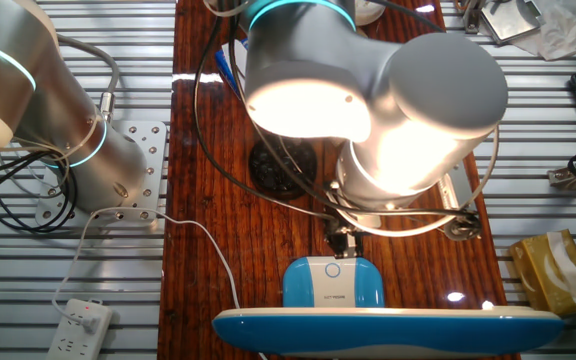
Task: Turn on the desk lamp by pressing the button
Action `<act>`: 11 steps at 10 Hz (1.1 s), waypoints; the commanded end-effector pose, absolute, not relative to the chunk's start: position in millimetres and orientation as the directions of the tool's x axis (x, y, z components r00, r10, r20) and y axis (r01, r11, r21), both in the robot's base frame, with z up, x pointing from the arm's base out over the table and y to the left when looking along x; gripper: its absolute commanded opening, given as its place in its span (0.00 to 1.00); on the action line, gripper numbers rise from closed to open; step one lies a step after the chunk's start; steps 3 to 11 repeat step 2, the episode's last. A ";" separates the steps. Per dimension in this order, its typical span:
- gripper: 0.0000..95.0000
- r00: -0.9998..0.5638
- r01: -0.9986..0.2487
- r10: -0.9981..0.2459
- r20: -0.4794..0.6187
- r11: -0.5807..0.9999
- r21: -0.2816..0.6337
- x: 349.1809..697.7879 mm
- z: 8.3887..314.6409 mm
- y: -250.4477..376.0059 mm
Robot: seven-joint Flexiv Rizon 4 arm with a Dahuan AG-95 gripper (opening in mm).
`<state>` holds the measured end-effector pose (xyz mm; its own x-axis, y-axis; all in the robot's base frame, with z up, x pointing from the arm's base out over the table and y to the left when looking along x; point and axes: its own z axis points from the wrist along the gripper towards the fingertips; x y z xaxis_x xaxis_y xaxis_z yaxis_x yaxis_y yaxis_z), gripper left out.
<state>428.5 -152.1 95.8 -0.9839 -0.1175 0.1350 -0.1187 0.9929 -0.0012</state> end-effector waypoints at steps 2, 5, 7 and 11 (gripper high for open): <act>0.00 -0.982 -0.136 -0.135 0.131 0.991 0.002 427.6 96.7 -151.7; 0.00 -0.982 -0.136 -0.135 0.131 0.991 0.002 427.6 96.7 -151.7; 0.00 -0.982 -0.136 -0.135 0.131 0.991 0.002 427.6 96.7 -151.7; 0.00 -0.982 -0.136 -0.135 0.131 0.991 0.002 427.6 96.7 -151.7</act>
